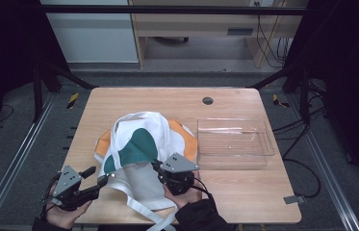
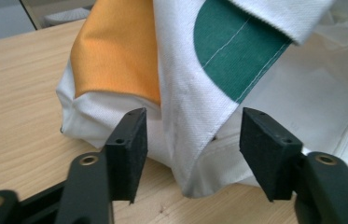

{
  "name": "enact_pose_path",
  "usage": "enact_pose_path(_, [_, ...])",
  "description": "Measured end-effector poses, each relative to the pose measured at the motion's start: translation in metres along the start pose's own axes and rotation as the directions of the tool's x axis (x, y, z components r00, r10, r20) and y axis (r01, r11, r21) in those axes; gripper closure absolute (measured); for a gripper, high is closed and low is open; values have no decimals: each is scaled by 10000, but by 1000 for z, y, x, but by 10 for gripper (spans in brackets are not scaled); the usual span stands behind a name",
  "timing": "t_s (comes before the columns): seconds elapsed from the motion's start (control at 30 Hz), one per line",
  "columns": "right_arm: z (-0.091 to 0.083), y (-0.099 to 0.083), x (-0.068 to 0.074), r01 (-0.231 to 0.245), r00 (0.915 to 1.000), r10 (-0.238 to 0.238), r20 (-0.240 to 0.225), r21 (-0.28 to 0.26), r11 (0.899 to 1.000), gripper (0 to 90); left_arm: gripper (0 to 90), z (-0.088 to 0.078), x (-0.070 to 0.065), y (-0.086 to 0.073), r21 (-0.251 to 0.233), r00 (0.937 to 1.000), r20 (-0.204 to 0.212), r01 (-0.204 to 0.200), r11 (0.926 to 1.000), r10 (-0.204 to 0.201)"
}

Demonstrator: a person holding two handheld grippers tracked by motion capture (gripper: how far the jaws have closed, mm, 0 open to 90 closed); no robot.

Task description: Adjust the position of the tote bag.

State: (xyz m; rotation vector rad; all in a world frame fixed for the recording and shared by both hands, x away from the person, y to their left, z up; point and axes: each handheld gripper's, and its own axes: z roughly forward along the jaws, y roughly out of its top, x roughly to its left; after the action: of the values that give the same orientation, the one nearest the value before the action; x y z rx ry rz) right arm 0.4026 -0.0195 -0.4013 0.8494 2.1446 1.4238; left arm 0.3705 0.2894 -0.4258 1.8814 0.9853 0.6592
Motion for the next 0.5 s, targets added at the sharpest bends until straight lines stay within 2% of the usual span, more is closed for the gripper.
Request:
enact_pose_path(0.2, [0, 1, -1, -80, 10000, 80, 6, -27, 10000, 875, 340, -3, -4, 6, -286, 9999, -115, -112, 9995, 109])
enact_pose_path(0.5, [1, 1, -1, -108, 9999, 108, -24, -18, 9999, 875, 312, -4, -8, 20, -349, 9997, -27, -239, 9991, 239])
